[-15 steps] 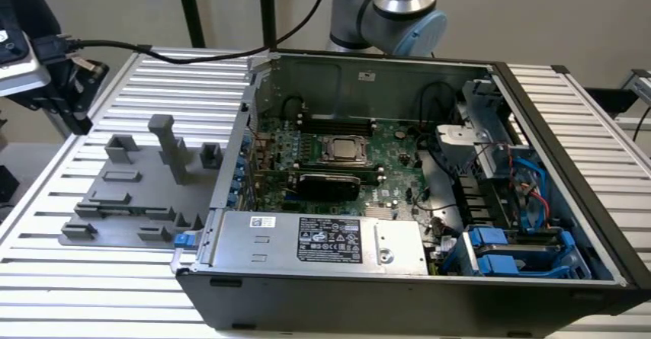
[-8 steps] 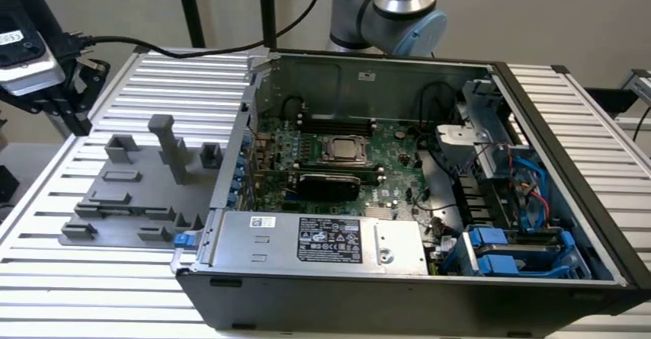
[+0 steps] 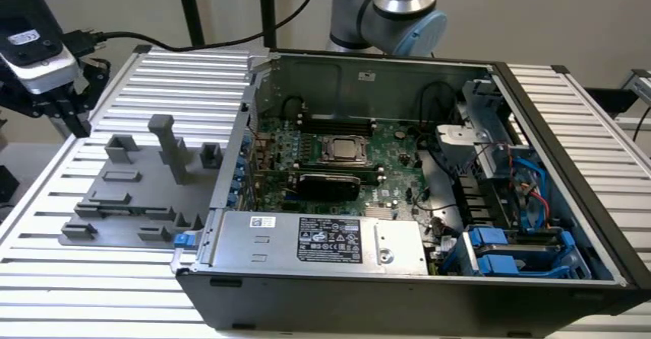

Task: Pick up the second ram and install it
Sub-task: 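Pick up the second ram and move it above second insertion slot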

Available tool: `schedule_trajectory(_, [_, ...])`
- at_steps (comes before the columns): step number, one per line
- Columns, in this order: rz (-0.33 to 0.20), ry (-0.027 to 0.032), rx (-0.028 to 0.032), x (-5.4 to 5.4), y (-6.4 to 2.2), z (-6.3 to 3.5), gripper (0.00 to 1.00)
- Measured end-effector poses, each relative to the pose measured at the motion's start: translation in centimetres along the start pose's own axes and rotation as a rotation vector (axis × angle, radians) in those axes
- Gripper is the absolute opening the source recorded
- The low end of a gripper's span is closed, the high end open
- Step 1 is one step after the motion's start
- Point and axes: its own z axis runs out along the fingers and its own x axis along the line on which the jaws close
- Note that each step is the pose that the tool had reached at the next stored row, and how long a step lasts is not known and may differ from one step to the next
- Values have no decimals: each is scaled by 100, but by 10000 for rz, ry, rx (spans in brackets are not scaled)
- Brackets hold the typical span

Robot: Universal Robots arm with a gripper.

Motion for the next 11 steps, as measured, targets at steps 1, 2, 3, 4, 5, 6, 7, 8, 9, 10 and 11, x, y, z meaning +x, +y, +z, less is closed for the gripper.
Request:
schedule_trajectory(1, [-180,10,-3,0,0,3,11])
schedule_trajectory(2, [-365,18,-7,0,0,6,11])
schedule_trajectory(3, [-550,27,-10,0,0,9,11])
schedule_trajectory(4, [-730,35,-14,0,-1,12,11])
schedule_trajectory(5, [-898,43,-17,0,-1,16,11])
schedule_trajectory(6, [-1090,53,-21,0,-1,18,11])
schedule_trajectory(7, [-1274,61,-25,1,-1,22,11])
schedule_trajectory(8, [-1449,68,-28,0,-1,26,11])
schedule_trajectory(9, [-1628,77,-31,1,-1,29,11])
schedule_trajectory(10, [-1808,86,-34,1,-2,32,11])
schedule_trajectory(11, [-2004,95,-38,1,-2,37,11])
